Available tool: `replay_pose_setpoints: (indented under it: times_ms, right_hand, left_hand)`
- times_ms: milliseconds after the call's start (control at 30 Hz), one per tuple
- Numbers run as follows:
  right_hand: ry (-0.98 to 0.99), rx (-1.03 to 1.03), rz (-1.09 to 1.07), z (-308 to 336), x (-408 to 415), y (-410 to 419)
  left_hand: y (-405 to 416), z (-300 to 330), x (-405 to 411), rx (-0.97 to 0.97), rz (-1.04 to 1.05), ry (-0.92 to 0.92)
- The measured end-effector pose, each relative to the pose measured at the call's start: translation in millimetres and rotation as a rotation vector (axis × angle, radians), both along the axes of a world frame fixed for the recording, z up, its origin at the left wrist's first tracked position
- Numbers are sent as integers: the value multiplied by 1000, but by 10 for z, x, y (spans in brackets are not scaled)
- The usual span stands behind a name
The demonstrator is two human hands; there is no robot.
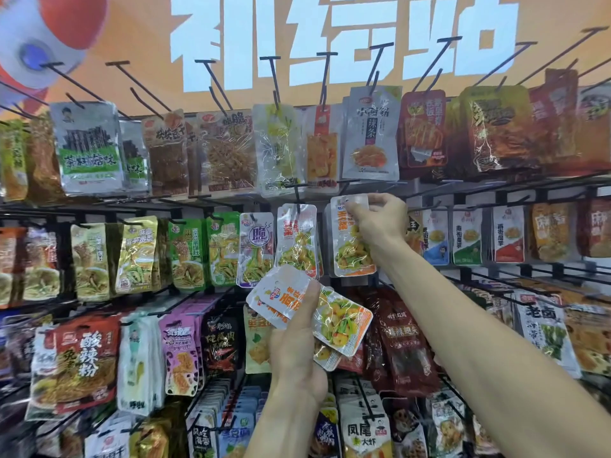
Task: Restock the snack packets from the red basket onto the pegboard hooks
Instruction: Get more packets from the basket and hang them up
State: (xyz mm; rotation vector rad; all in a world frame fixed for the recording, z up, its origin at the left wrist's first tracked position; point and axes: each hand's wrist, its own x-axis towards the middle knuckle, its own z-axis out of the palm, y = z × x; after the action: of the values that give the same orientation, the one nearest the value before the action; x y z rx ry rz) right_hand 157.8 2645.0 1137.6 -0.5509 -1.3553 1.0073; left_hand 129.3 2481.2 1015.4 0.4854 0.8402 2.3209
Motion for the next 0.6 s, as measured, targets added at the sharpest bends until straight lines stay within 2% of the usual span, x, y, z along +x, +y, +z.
replay_pose_setpoints:
  times_ms: [133, 233, 333, 600]
  right_hand:
    - [5, -57, -3, 42, -8, 25]
    - [-20, 86, -61, -1, 8, 37]
    - [-130, 211, -165, -88, 23, 74]
    - [-456, 255, -354, -70, -120, 92]
  left_hand:
    - [-7, 10, -18, 10, 1, -12]
    - [10, 4, -35, 14, -3, 1]
    - [13, 6, -38, 8, -14, 13]
    - [-26, 35, -37, -26, -27, 35]
